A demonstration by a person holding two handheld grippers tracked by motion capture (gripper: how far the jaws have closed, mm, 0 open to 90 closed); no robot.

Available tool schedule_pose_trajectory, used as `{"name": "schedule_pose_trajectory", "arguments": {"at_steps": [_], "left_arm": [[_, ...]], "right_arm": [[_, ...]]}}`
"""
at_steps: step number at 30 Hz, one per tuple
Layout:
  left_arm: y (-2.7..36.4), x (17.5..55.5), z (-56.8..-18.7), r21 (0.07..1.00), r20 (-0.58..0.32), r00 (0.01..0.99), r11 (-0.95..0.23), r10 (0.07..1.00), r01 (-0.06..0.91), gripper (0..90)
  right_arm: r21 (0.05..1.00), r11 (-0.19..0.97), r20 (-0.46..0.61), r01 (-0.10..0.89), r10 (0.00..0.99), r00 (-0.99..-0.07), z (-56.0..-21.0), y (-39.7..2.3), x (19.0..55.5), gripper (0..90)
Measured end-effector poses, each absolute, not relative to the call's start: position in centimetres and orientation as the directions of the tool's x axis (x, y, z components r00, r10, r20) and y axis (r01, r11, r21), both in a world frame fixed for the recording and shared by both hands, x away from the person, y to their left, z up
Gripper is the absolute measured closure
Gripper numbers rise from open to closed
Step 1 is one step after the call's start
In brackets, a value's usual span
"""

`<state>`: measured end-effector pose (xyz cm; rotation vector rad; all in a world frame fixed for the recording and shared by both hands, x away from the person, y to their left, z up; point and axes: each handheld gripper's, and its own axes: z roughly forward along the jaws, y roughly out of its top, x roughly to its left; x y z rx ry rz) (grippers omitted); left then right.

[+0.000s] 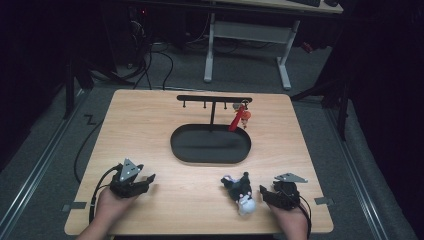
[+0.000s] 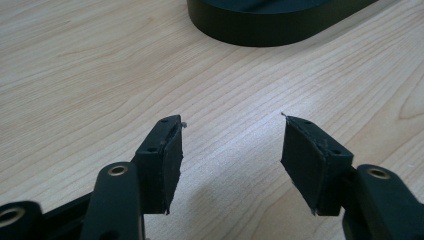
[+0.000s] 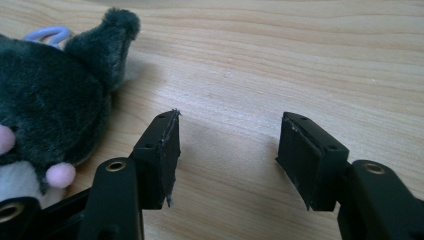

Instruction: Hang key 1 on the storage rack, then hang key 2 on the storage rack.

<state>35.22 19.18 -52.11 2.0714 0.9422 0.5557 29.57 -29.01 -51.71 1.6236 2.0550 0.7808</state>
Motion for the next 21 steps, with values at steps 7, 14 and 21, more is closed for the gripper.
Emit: {"name": "schedule_pose_trajectory", "arguments": {"at_steps": [7,14,21], "left_arm": [[18.9,35.5,-51.9,0.813,0.055,0.644,-0.408,0.763,0.415,40.2],[18.0,36.1,-52.3,0.803,0.075,0.673,-0.444,0.736,0.397,39.0],[18.1,35.9,-52.0,0.802,0.077,0.682,-0.452,0.728,0.392,39.4]], "right_arm": [[0.584,0.178,0.020,0.792,0.972,-0.234,-51.2,-28.6,29.9,36.3],[0.508,0.189,0.008,0.841,0.975,-0.223,-50.7,-28.3,30.3,34.9],[0.422,0.188,0.010,0.887,0.977,-0.212,-49.9,-28.3,30.6,33.4]]}}
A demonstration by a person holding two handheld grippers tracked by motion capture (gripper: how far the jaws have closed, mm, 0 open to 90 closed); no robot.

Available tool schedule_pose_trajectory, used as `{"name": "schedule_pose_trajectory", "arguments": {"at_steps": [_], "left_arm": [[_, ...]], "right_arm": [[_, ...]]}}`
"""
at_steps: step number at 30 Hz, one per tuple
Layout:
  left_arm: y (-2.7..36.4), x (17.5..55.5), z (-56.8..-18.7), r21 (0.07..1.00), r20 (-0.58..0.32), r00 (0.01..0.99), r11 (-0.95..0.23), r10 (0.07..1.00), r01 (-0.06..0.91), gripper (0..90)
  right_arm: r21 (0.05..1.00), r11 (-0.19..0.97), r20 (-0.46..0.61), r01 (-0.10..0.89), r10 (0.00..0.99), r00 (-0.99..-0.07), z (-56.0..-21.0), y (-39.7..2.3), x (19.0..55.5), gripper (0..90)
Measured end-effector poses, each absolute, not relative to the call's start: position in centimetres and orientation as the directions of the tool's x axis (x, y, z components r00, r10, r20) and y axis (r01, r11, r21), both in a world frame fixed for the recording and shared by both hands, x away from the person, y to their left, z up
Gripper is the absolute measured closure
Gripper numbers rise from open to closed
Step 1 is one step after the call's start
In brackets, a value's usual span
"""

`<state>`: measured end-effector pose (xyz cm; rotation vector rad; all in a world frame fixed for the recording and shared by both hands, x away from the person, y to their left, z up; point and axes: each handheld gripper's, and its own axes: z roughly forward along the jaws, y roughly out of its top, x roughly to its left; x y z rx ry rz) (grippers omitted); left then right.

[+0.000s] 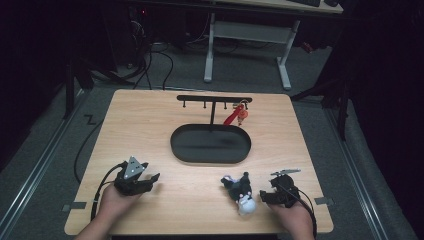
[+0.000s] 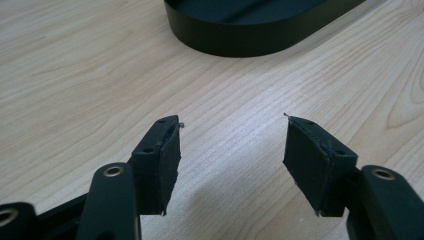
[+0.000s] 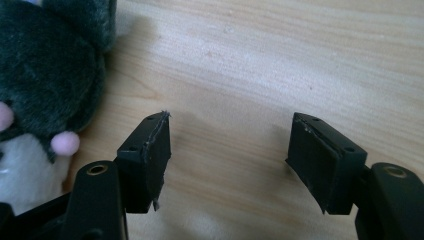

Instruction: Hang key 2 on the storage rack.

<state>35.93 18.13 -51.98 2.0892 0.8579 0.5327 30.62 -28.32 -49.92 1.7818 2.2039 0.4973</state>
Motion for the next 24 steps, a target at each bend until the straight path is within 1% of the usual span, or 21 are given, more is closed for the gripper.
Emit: {"name": "schedule_pose_trajectory", "arguments": {"at_steps": [6,9,14,17,24], "left_arm": [[17.5,35.7,-52.1,0.793,0.088,0.697,-0.474,0.712,0.384,38.8],[17.3,35.7,-52.1,0.794,0.082,0.705,-0.474,0.705,0.381,38.8],[16.9,35.6,-52.2,0.785,0.098,0.713,-0.494,0.694,0.373,38.7],[17.0,35.7,-52.3,0.784,0.098,0.715,-0.496,0.693,0.373,38.6],[17.1,35.7,-52.4,0.777,0.099,0.718,-0.504,0.689,0.377,38.3]], "right_arm": [[0.343,0.218,0.002,0.914,0.973,-0.232,-49.0,-28.2,30.8,32.8],[0.297,0.252,-0.032,0.921,0.967,-0.254,-48.6,-27.8,31.0,32.8],[0.243,0.278,-0.025,0.930,0.960,-0.280,-48.3,-27.3,31.1,32.6],[0.203,0.299,-0.042,0.933,0.954,-0.296,-48.4,-27.2,31.3,32.3],[0.147,0.320,-0.038,0.936,0.947,-0.318,-47.9,-27.0,31.5,31.4]]}}
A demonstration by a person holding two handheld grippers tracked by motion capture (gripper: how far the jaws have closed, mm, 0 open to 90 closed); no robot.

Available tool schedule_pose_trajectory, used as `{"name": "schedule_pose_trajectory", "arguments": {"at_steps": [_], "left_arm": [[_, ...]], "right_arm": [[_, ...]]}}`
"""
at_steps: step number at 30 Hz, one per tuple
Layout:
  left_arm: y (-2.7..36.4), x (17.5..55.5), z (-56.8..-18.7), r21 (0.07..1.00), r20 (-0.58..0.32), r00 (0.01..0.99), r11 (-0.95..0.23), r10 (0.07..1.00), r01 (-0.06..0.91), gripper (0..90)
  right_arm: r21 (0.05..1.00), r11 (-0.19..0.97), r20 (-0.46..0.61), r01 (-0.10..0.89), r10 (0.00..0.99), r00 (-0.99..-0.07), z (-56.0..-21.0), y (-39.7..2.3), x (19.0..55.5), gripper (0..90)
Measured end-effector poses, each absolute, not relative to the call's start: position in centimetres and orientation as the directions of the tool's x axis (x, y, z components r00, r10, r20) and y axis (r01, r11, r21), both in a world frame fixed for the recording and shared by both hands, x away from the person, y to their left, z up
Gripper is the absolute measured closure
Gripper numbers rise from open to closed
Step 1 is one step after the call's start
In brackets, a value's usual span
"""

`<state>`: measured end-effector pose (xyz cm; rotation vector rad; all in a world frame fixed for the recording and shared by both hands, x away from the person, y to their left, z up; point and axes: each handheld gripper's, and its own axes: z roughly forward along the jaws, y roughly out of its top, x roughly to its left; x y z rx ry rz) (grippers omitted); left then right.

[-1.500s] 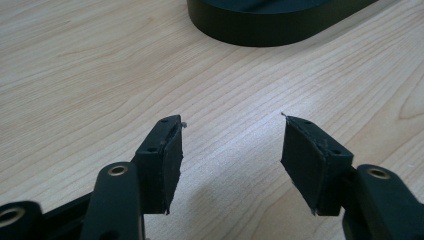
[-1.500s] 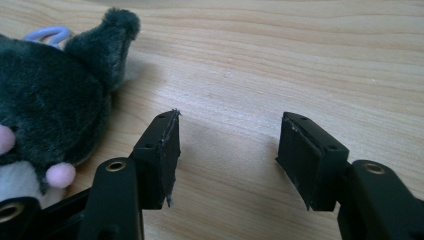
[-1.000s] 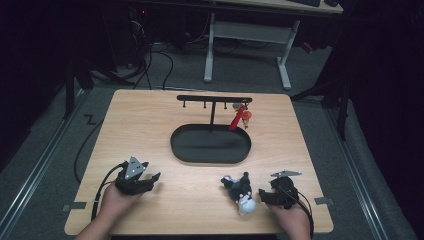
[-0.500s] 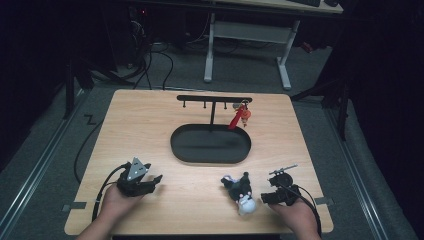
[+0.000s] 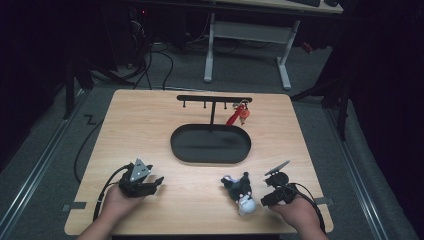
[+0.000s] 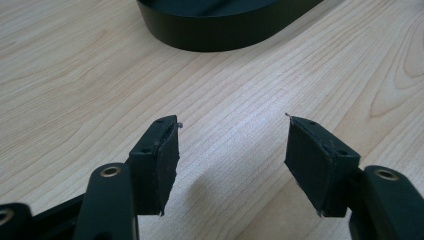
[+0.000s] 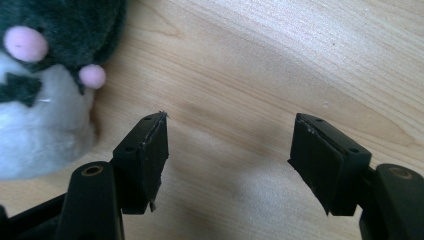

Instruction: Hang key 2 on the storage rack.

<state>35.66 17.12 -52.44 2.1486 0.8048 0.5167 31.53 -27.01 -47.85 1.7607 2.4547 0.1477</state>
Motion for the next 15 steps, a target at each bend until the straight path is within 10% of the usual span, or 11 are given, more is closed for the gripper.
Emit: {"name": "schedule_pose_trajectory", "arguments": {"at_steps": [15], "left_arm": [[17.5,35.3,-52.4,0.773,0.101,0.725,-0.513,0.681,0.374,37.5]], "right_arm": [[0.200,0.334,0.013,0.921,0.939,-0.344,-43.6,-23.9,31.7,25.6]]}}
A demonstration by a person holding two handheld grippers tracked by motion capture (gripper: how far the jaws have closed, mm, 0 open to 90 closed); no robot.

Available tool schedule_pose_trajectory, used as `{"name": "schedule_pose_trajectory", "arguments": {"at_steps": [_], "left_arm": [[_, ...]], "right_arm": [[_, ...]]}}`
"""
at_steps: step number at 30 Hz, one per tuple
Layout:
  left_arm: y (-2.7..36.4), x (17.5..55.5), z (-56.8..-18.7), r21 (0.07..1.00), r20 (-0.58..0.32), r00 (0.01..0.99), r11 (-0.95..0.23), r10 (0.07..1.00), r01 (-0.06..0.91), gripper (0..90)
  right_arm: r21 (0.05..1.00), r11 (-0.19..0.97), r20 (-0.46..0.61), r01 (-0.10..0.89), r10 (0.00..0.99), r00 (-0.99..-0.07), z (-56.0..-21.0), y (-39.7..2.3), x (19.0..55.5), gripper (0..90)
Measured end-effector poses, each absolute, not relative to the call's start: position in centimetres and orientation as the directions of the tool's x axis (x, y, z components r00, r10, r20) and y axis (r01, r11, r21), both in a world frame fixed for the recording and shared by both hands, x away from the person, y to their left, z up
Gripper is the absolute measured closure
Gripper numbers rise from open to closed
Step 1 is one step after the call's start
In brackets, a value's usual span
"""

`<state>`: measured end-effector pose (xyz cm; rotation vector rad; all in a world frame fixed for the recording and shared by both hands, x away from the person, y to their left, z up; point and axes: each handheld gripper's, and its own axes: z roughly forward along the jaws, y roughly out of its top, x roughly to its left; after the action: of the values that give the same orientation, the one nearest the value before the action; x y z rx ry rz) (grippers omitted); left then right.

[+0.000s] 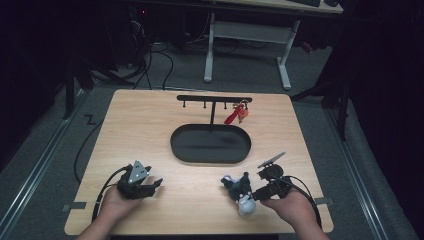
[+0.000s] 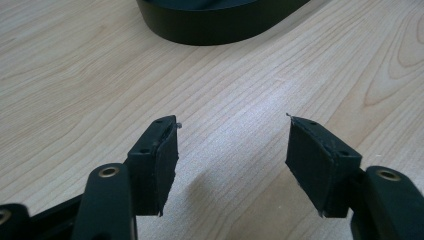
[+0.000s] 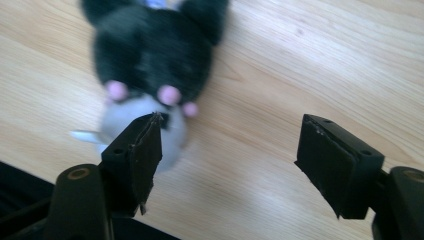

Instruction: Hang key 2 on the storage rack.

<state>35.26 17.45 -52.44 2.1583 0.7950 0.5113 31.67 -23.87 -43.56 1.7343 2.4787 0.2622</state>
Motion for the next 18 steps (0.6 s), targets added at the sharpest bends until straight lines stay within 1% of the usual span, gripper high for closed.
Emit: {"name": "schedule_pose_trajectory", "arguments": {"at_steps": [4,8,11,15,17,18], "left_arm": [[17.5,35.3,-52.5,0.772,0.097,0.727,-0.512,0.680,0.377,37.5],[17.4,35.2,-52.5,0.772,0.098,0.731,-0.515,0.675,0.373,37.5],[17.4,35.2,-52.5,0.772,0.096,0.733,-0.515,0.674,0.373,37.5],[17.4,35.2,-52.5,0.771,0.093,0.734,-0.515,0.672,0.374,37.4],[17.4,35.2,-52.5,0.768,0.092,0.737,-0.518,0.670,0.376,37.4],[17.4,35.2,-52.6,0.767,0.091,0.738,-0.520,0.669,0.377,37.3]], "right_arm": [[0.200,0.353,0.007,0.914,0.932,-0.362,-43.2,-22.5,31.8,24.6],[0.201,0.359,0.029,0.911,0.928,-0.372,-43.2,-21.2,32.0,21.3],[0.180,0.358,0.051,0.916,0.927,-0.372,-43.9,-20.1,31.9,19.4],[0.158,0.375,0.061,0.913,0.920,-0.388,-45.2,-19.5,32.0,19.3],[0.141,0.352,0.066,0.925,0.929,-0.364,-45.8,-19.3,32.0,19.3],[0.144,0.371,0.062,0.918,0.922,-0.382,-46.3,-19.3,32.2,19.3]]}}
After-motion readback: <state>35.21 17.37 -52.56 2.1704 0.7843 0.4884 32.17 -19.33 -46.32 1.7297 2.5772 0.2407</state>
